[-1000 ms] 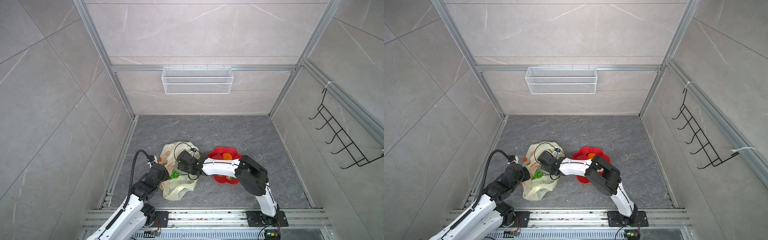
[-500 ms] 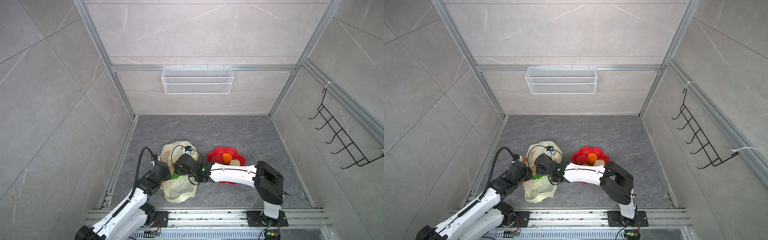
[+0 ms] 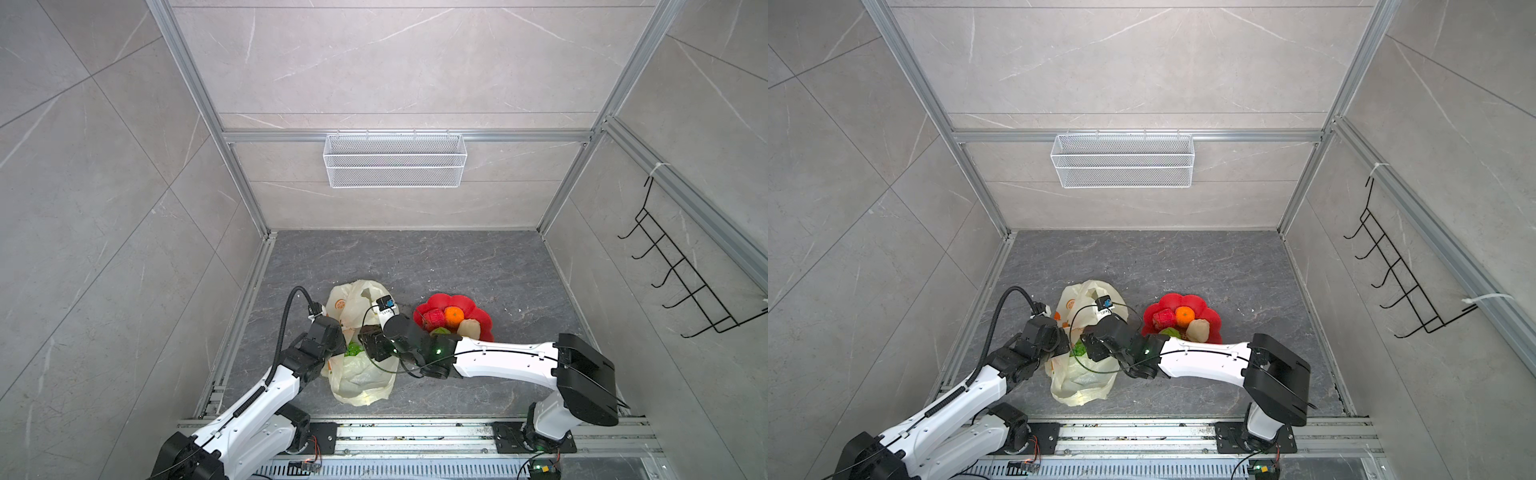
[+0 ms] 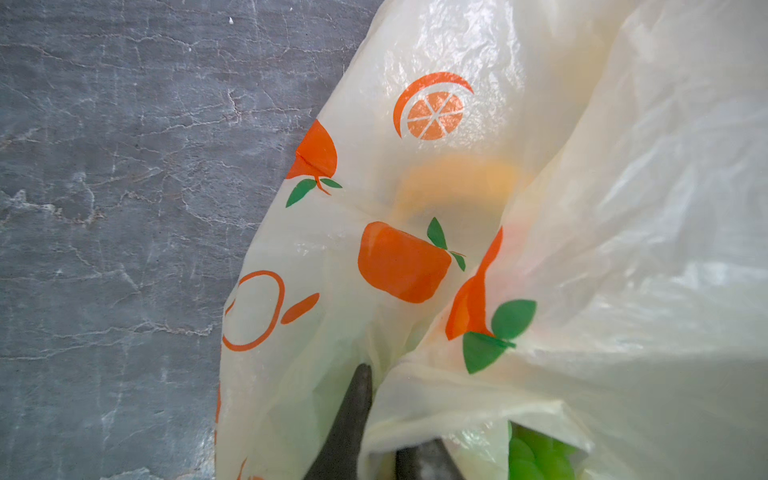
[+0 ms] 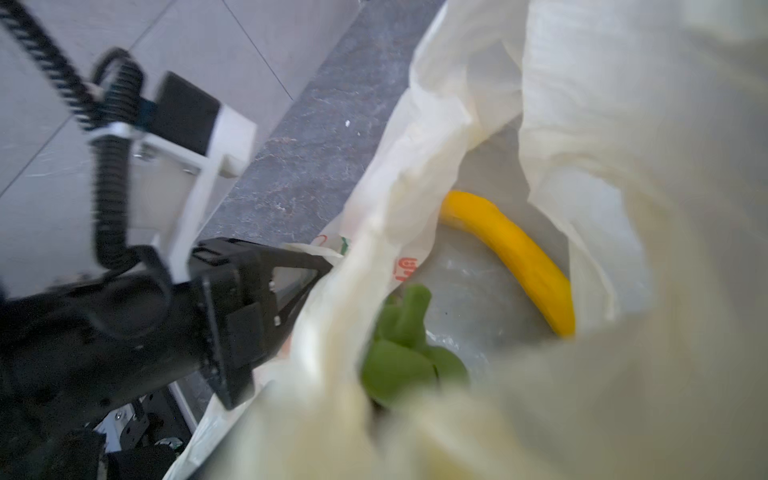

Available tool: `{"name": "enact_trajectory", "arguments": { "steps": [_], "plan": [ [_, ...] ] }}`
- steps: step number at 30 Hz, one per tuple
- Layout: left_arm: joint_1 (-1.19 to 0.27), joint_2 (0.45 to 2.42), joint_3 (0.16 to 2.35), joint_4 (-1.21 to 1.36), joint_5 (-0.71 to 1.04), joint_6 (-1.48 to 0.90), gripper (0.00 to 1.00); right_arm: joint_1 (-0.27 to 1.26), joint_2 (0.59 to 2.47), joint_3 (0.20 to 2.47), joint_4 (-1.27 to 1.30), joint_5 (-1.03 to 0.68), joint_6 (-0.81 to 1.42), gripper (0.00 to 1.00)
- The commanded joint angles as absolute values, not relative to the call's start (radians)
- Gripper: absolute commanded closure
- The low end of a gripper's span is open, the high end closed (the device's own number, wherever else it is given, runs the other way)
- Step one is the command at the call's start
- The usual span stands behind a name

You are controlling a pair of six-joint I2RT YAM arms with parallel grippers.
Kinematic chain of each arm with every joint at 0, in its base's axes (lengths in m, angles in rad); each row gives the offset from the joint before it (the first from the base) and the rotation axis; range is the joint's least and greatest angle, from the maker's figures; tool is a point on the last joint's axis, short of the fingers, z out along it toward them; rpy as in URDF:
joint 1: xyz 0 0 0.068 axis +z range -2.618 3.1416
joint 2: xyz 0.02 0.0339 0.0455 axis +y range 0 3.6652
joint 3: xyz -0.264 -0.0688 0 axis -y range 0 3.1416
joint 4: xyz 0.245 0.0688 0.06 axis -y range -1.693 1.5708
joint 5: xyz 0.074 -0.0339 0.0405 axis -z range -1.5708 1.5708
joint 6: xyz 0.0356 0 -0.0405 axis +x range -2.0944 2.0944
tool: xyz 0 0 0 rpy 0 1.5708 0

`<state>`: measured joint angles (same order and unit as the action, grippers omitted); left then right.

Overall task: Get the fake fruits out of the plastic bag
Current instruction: 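Carry the dark plum to the red plate and release it there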

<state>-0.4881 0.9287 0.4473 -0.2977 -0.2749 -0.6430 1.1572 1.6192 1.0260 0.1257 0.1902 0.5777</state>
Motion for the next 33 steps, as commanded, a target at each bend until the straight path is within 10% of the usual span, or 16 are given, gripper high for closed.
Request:
{"name": "enact_trajectory", "arguments": {
  "steps": [1,13,21,33],
  "plan": [
    [-0.483,0.945,0.495,-0.258,-0.251,-0.627,0.85,1.157,1.567,0.967,0.204,0.149,0.459,0.42],
    [-0.479,0.940,0.521,-0.317,-0.294,-0.614,0.85,1.155,1.401,0.806,0.257,0.194,0.346,0.42],
    [-0.470,0.939,0.520,-0.340,-0.329,-0.604,0.84,1.128,1.213,0.726,0.103,0.525,0.346,0.41],
    [-0.440,0.908,0.480,-0.307,-0.320,-0.575,0.84,0.748,1.228,0.740,-0.209,0.599,0.489,0.41]
  ]
}}
